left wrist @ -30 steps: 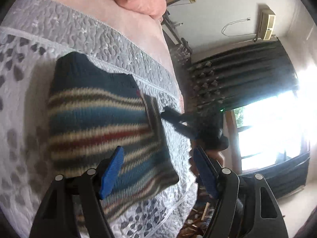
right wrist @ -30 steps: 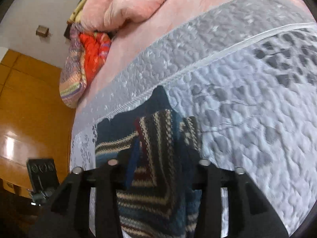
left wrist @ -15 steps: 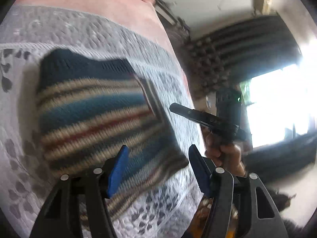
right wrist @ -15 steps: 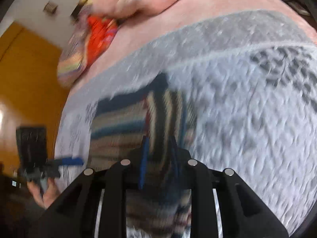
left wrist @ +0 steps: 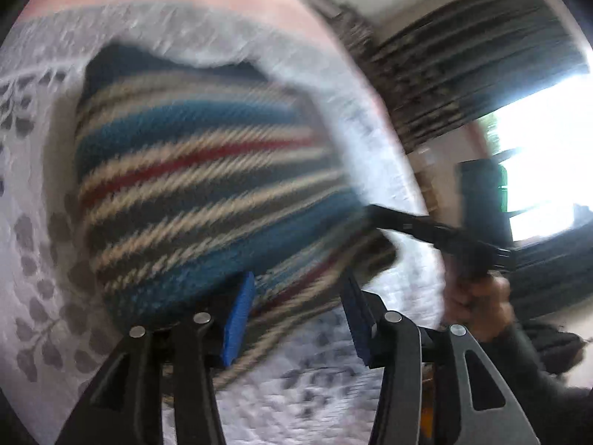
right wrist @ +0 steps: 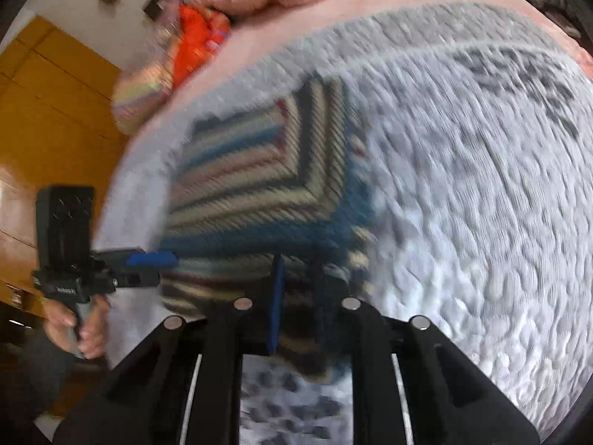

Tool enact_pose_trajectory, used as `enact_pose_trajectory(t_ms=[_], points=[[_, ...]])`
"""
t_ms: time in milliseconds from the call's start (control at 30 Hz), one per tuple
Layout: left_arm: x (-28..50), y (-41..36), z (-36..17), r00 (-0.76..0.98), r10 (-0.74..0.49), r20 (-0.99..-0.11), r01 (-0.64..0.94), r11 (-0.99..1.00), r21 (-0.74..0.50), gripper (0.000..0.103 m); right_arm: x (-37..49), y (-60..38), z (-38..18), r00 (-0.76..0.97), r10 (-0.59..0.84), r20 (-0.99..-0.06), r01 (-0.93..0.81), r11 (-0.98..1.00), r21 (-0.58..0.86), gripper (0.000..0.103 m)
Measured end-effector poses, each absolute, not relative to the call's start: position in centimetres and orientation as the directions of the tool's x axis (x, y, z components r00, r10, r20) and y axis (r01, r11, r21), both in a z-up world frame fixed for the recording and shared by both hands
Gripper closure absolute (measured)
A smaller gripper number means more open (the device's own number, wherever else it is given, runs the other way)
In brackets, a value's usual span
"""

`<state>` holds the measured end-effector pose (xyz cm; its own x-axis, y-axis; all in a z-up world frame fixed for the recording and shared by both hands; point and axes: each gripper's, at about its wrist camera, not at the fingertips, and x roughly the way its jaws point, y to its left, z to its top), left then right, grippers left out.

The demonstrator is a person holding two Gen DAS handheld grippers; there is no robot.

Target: Fold small clothes

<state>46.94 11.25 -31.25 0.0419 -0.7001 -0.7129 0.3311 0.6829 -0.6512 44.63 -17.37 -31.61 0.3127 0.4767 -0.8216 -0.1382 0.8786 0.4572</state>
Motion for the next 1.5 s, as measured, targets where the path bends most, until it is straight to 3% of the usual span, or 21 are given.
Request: enact_pose_trajectory(t_ms=[100, 267, 333, 400, 433, 467, 567, 633, 700, 867, 967, 1300, 1500], points=[[46.5, 10.5, -33.3, 0.036, -0.680, -0.732, 0.327, 0.700, -0.634, 0.056, 45.0, -18.1, -33.8, 0.316, 0.453, -0.833, -0.117, 0.890, 0.440, 0.093], [45.9, 10.6, -32.0, 0.034, -0.728, -0.685, 0.314, 0.659, -0.684, 0.049, 42.9, -18.4, -30.4, 0.358, 0.497, -0.790, -0.130, 0.865, 0.485, 0.089], [45.3, 10.8, -32.7, 0.042, -0.699, -0.714, 0.318, 0.686, -0.654, 0.048, 42.3, -18.8, -31.2, 0.335, 0.456, -0.824, -0.118, 0.888, 0.444, 0.089], [45.0, 10.4, -33.4, 0.045, -0.678, -0.733, 0.322, 0.705, -0.632, 0.049, 42.2, -18.3, -33.5, 0.283, 0.413, -0.865, -0.105, 0.910, 0.400, 0.072], [45.0, 10.2, -33.6, 0.051, -0.674, -0.737, 0.322, 0.709, -0.627, 0.049, 42.2, -18.7, -34.3, 0.269, 0.405, -0.874, -0.090, 0.914, 0.396, 0.069], [44.7, 10.3, -33.2, 0.057, -0.675, -0.736, 0.319, 0.711, -0.627, 0.046, 42.3, -18.6, -33.9, 0.267, 0.412, -0.871, -0.090, 0.911, 0.403, 0.070], [43.5, 12.6, -31.2, 0.095, -0.737, -0.669, 0.266, 0.667, -0.696, 0.020, 42.8, -20.3, -31.0, 0.306, 0.495, -0.814, -0.101, 0.866, 0.489, 0.069], [42.6, 15.5, -30.3, 0.150, -0.769, -0.622, 0.241, 0.638, -0.731, 0.019, 44.5, -22.6, -29.7, 0.336, 0.556, -0.760, -0.046, 0.816, 0.576, 0.062], [42.1, 18.3, -30.4, 0.199, -0.776, -0.598, 0.204, 0.630, -0.749, 0.018, 46.3, -24.6, -30.1, 0.315, 0.630, -0.710, 0.013, 0.745, 0.667, 0.029], [44.1, 22.5, -34.5, 0.239, -0.762, -0.602, 0.054, 0.629, -0.775, 0.018, 52.4, -23.8, -33.3, 0.195, 0.755, -0.626, 0.066, 0.627, 0.776, 0.026], [44.6, 23.0, -36.8, 0.221, -0.806, -0.548, 0.023, 0.567, -0.824, 0.018, 54.6, -22.1, -35.2, 0.121, 0.764, -0.634, 0.046, 0.633, 0.772, 0.026], [46.7, 18.8, -41.4, 0.156, -0.913, -0.376, 0.071, 0.390, -0.918, 0.018, 57.3, -19.7, -37.9, 0.029, 0.810, -0.586, 0.009, 0.586, 0.810, 0.029], [47.2, 16.9, -41.4, 0.114, -0.904, -0.413, 0.102, 0.424, -0.900, 0.019, 58.8, -16.0, -38.5, 0.005, 0.829, -0.559, -0.029, 0.559, 0.829, 0.028]])
